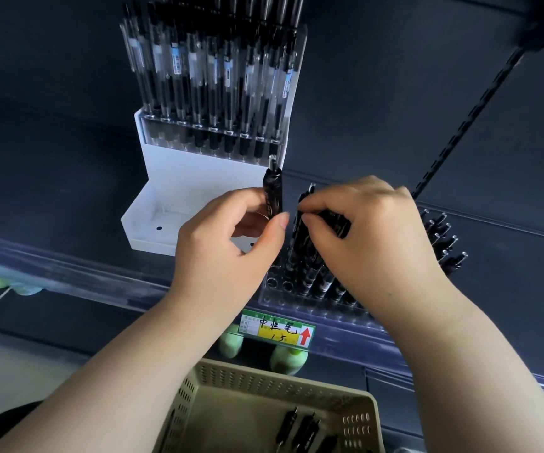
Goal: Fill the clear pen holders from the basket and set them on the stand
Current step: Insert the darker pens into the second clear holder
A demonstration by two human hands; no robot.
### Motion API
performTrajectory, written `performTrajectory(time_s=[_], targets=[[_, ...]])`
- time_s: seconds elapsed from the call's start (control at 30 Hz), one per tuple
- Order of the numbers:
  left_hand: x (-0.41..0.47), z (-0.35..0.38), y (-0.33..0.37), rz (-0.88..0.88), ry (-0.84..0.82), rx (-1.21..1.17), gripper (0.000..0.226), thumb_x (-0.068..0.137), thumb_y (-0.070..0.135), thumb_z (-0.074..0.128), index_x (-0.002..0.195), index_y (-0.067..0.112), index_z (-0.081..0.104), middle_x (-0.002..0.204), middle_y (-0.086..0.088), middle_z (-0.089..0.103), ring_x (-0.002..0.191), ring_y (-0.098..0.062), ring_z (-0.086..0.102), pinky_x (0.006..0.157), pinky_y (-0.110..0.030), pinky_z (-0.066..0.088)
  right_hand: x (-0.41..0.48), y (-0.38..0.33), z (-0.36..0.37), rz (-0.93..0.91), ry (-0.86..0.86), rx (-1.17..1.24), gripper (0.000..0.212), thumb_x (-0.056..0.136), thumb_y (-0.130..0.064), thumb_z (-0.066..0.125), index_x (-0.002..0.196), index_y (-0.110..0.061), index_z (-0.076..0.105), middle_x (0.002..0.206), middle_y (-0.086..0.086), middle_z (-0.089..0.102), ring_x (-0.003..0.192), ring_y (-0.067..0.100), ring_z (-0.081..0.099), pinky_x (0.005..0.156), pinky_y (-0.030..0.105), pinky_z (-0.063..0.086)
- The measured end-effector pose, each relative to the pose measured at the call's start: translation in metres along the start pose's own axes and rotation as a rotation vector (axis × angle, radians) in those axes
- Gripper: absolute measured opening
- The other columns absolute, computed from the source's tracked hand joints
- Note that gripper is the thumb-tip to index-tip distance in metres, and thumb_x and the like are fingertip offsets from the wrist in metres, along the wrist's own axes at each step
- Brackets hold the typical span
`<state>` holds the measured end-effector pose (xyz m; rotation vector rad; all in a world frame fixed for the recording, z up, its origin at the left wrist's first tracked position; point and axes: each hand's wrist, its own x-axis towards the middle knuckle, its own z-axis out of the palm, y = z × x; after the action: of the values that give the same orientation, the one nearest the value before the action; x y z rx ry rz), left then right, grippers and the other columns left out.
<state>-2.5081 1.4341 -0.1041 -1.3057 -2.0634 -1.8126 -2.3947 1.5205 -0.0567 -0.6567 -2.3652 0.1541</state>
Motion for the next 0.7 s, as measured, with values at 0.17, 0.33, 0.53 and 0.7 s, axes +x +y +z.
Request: performTrajectory(time_s=[0.17, 0.33, 0.53, 0.7], targets=[[0.001, -0.001, 0.0, 0.005, -0.013, -0.055, 0.024, 0.08, 0.025, 0.066, 0.095, 0.006, 0.068, 0.085, 0.001, 0.069, 0.079, -0.004, 0.064, 0.074, -0.01, 0.048, 0.0, 0.003, -0.001, 0.005, 0.006, -0.004, 0.015, 0.08, -0.012, 0.067, 0.086, -0.023, 0.074, 0.077, -0.007, 0.072, 0.085, 0.023, 0.06, 0.077, 0.035, 0.034], [0.0, 0.0, 0.001, 0.067, -0.056, -0.059, 0.016, 0.077, 0.022, 0.069, 0.089, 0.01, 0.069, 0.08, 0.006, 0.066, 0.074, -0.003, 0.063, 0.071, -0.01, 0.048, 0.0, 0.004, -0.005, 0.014, 0.047, 0.061, 0.016, 0.079, -0.012, 0.066, 0.089, -0.021, 0.074, 0.079, -0.008, 0.071, 0.084, 0.021, 0.063, 0.081, 0.039, 0.043], [-0.004, 0.006, -0.002, 0.121, -0.139, -0.068, 0.018, 0.074, 0.017, 0.075, 0.084, 0.026, 0.063, 0.078, 0.022, 0.058, 0.071, 0.004, 0.06, 0.066, -0.003, 0.045, -0.001, 0.005, -0.012, -0.003, 0.066, 0.099, 0.017, 0.079, -0.01, 0.067, 0.089, -0.021, 0.074, 0.072, -0.023, 0.049, 0.08, 0.018, 0.062, 0.078, 0.046, 0.05], [-0.008, 0.014, -0.013, 0.07, -0.261, -0.003, 0.017, 0.072, 0.015, 0.079, 0.086, 0.013, 0.07, 0.074, 0.019, 0.059, 0.07, -0.002, 0.061, 0.065, -0.009, 0.049, -0.004, 0.006, -0.014, -0.016, 0.062, 0.107, 0.016, 0.079, -0.01, 0.067, 0.09, -0.02, 0.074, 0.075, -0.018, 0.052, 0.081, 0.018, 0.063, 0.078, 0.045, 0.051]])
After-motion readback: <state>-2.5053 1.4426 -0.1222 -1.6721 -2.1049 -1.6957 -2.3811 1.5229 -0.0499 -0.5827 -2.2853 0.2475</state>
